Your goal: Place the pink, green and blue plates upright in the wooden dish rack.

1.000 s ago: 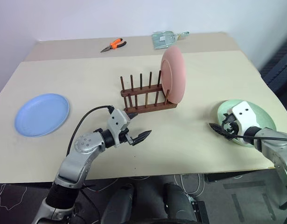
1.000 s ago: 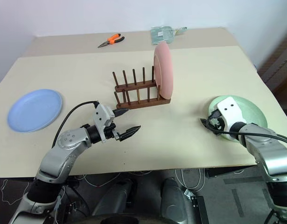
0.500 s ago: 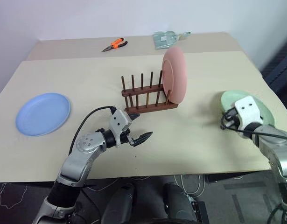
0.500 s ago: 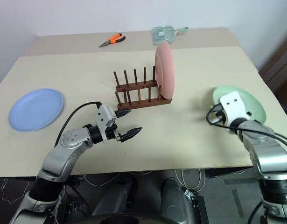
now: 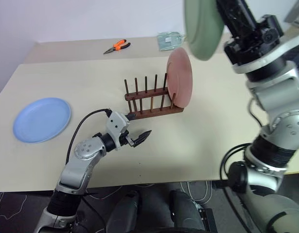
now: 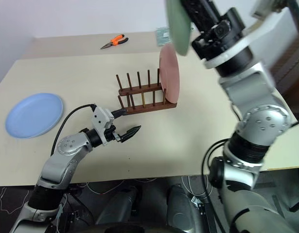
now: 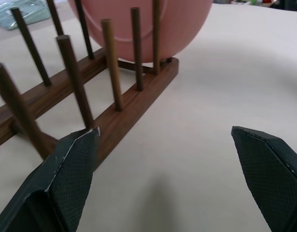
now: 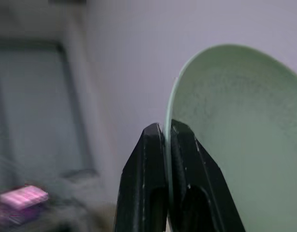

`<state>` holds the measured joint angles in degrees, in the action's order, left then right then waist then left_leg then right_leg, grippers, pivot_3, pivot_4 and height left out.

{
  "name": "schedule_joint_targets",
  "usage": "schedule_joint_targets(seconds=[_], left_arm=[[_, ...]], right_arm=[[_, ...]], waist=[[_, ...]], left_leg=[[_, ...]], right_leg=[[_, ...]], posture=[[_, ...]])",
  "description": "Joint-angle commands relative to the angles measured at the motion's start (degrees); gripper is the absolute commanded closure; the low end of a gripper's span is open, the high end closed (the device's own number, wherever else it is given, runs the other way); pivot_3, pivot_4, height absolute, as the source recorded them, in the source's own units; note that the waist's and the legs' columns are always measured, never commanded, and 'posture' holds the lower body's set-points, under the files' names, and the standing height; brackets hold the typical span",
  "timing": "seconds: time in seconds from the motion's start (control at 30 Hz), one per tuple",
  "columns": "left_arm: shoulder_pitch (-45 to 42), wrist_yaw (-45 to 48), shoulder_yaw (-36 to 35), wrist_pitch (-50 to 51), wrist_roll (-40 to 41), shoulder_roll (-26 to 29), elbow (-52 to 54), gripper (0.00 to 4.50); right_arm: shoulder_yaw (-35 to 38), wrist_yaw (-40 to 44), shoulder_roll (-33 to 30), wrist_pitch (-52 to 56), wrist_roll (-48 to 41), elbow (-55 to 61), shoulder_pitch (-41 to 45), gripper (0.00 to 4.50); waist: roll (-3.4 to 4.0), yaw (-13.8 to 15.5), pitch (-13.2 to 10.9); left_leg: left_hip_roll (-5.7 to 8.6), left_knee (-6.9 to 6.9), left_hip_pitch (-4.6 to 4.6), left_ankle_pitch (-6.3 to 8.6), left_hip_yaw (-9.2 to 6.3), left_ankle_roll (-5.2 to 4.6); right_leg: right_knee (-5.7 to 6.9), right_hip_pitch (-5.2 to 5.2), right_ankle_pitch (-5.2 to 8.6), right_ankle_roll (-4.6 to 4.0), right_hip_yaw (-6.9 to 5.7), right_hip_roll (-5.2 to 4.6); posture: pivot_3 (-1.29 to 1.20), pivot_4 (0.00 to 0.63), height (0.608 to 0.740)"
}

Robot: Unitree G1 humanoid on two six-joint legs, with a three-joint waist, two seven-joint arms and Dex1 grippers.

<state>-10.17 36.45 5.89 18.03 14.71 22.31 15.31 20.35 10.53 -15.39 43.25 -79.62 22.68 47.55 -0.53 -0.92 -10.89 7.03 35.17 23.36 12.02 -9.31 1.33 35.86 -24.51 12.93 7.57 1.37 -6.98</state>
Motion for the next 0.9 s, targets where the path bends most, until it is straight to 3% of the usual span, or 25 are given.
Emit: schedule_joint_targets(seconds=[0.03,0.23,0.47,0.7,0.73,0.77,0.9], left_arm=[[0.89,-0.47,-2.37,-0.99,0.82,0.61,1.89,0.00],[4.07,-0.82,-7.94,0.44,3.85,2.41,5.20,0.00],[7.19,-0.24,-11.53,1.14,5.08,5.72,7.08,0.00],[7.77,-1.45,-11.34,1.55,5.10,5.62,8.38,0.00],[7.92,-1.61,-11.21,1.59,5.05,5.52,8.62,0.00],[7.94,-1.72,-11.13,1.62,5.04,5.50,8.68,0.00],[8.45,-2.50,-11.58,3.43,5.84,5.66,8.70,0.00]], right_arm=[[-4.36,-7.09,5.20,-0.50,-7.26,-3.49,2.31,4.43],[-10.51,-12.09,8.61,-0.78,1.80,-12.44,0.60,4.43],[-10.86,-10.13,9.58,-0.29,5.03,-17.27,0.00,4.43],[-10.76,-11.02,10.22,1.48,7.85,-23.00,0.47,4.43],[-10.96,-10.64,9.95,1.51,8.93,-23.47,0.74,3.81],[-11.04,-10.32,9.82,1.52,9.80,-23.84,1.00,3.50],[-18.93,-0.81,3.02,-4.13,26.08,-21.14,4.03,1.50]], waist=[[0.03,-0.16,0.02],[0.07,-0.18,0.03],[0.08,-0.09,0.03],[0.08,-0.21,0.02],[0.08,-0.21,0.02],[0.08,-0.21,0.02],[0.09,-0.22,0.02]], left_leg=[[-0.02,-0.02,-0.03,0.00,0.01,0.00],[-0.05,-0.03,-0.06,-0.03,0.03,0.06],[-0.03,-0.05,-0.01,-0.03,0.03,0.07],[-0.07,-0.06,-0.02,-0.03,0.03,0.07],[-0.07,-0.06,-0.02,-0.03,0.04,0.07],[-0.07,-0.06,-0.02,-0.03,0.04,0.07],[-0.06,-0.05,-0.01,-0.03,0.07,0.08]], right_leg=[[0.06,-0.02,-0.01,-0.01,0.01,0.02],[0.19,-0.10,-0.03,-0.06,0.04,0.10],[0.19,-0.16,-0.04,-0.06,0.04,0.10],[0.20,-0.17,-0.06,-0.09,0.04,0.14],[0.19,-0.17,-0.06,-0.09,0.04,0.14],[0.19,-0.17,-0.06,-0.09,0.04,0.14],[0.19,-0.18,-0.06,-0.09,0.04,0.13]], posture=[[0.00,0.150,0.740],[0.00,0.150,0.740],[0.00,0.150,0.740],[0.00,0.150,0.740],[0.00,0.150,0.740],[0.00,0.150,0.740],[0.00,0.150,0.740]])
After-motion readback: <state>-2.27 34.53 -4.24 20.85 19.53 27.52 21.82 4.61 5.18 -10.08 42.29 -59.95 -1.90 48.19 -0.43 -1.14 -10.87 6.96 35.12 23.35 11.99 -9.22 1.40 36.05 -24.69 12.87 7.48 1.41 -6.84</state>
